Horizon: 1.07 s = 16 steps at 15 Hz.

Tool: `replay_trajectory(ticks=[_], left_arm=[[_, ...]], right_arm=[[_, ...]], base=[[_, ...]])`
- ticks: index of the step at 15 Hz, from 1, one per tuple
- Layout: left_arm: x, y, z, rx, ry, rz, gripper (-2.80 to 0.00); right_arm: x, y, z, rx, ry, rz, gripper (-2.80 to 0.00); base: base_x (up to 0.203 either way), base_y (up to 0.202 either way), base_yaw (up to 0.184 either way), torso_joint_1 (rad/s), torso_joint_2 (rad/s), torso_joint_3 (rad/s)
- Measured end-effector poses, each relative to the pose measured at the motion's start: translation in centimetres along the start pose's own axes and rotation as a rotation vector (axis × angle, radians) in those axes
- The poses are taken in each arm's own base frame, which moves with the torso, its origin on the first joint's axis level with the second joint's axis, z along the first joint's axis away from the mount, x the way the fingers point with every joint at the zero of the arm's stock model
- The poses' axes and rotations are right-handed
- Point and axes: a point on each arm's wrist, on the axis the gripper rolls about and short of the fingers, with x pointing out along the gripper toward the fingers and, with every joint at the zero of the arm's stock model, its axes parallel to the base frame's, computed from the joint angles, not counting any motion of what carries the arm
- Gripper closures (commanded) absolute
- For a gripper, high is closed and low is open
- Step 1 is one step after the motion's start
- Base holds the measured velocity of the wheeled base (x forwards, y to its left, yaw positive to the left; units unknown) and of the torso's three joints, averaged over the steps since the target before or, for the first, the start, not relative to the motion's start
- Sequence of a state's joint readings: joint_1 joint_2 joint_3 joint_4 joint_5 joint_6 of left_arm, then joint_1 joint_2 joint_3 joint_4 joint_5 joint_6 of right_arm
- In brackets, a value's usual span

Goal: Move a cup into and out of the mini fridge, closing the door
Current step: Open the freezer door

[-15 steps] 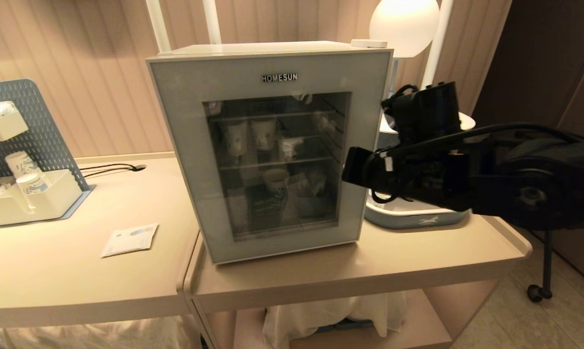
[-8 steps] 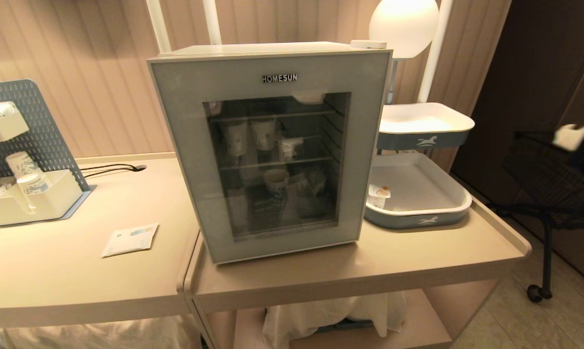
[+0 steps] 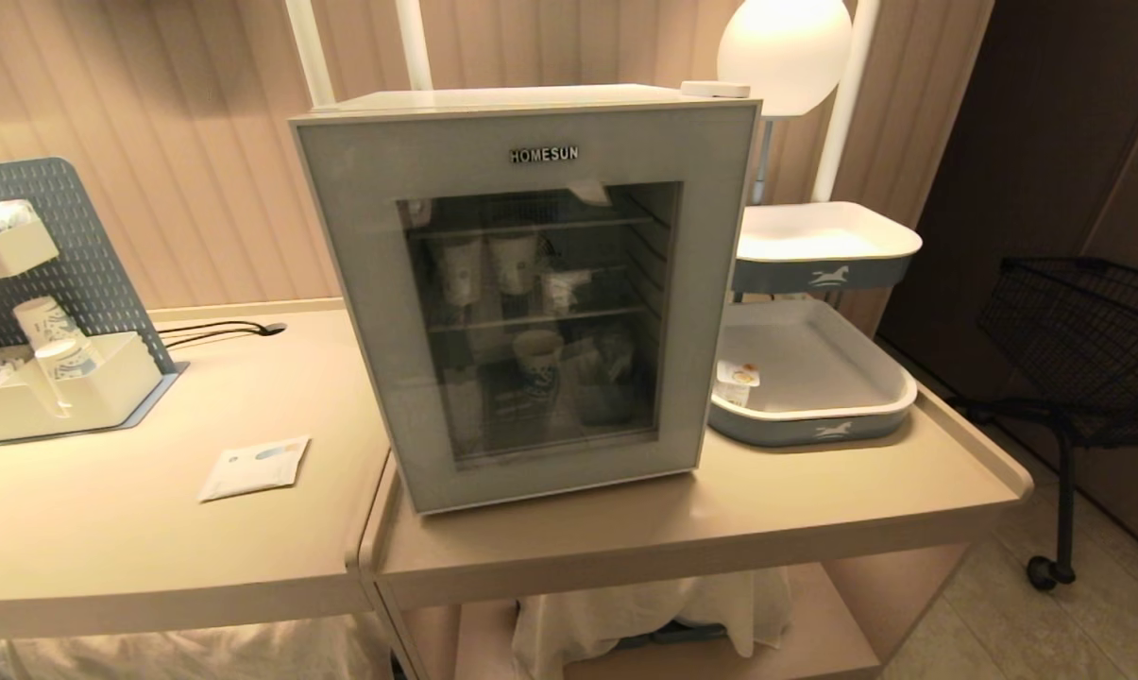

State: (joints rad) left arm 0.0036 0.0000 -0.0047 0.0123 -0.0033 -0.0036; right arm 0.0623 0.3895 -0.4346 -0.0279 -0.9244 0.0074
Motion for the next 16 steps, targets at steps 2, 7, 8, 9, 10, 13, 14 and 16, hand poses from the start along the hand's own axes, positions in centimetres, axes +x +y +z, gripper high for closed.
replay_trajectory(ticks=[2,7,8,9,10,13,14,16], left_arm=[[0.0,0.0,0.0,0.001,0.000,-0.001,0.00],[0.0,0.0,0.0,0.001,0.000,0.001,0.00],[0.0,0.0,0.0,0.001,0.000,0.001,0.00],[0.0,0.0,0.0,0.001,0.000,0.001,0.00],[0.0,0.0,0.0,0.001,0.000,0.001,0.00],[0.0,0.0,0.0,0.001,0.000,0.001,0.00],[0.0,0.0,0.0,0.001,-0.001,0.001,0.00],[0.0,0.0,0.0,0.001,-0.001,0.002,0.00]], right_arm=[[-0.9,-0.9,-3.1,0.021,-0.048,0.026,0.00],[-2.1,-0.8,-9.6,0.042,-0.127,0.540,0.00],[-2.2,-0.6,-10.6,0.009,-0.080,0.647,0.00],[-2.4,-0.5,-11.6,-0.041,-0.010,0.750,0.00],[-2.6,-0.5,-12.4,-0.089,0.051,0.824,0.00],[-2.8,-0.6,-12.8,-0.111,0.098,0.869,0.00],[-2.8,-0.6,-12.8,-0.108,0.100,0.868,0.00],[-2.8,-0.6,-12.8,-0.101,0.101,0.868,0.00]], base=[[0.000,0.000,0.000,0.000,0.00,0.000],[0.000,0.000,0.000,0.000,0.00,0.000],[0.000,0.000,0.000,0.000,0.00,0.000],[0.000,0.000,0.000,0.000,0.00,0.000],[0.000,0.000,0.000,0.000,0.00,0.000],[0.000,0.000,0.000,0.000,0.00,0.000],[0.000,0.000,0.000,0.000,0.00,0.000],[0.000,0.000,0.000,0.000,0.00,0.000]])
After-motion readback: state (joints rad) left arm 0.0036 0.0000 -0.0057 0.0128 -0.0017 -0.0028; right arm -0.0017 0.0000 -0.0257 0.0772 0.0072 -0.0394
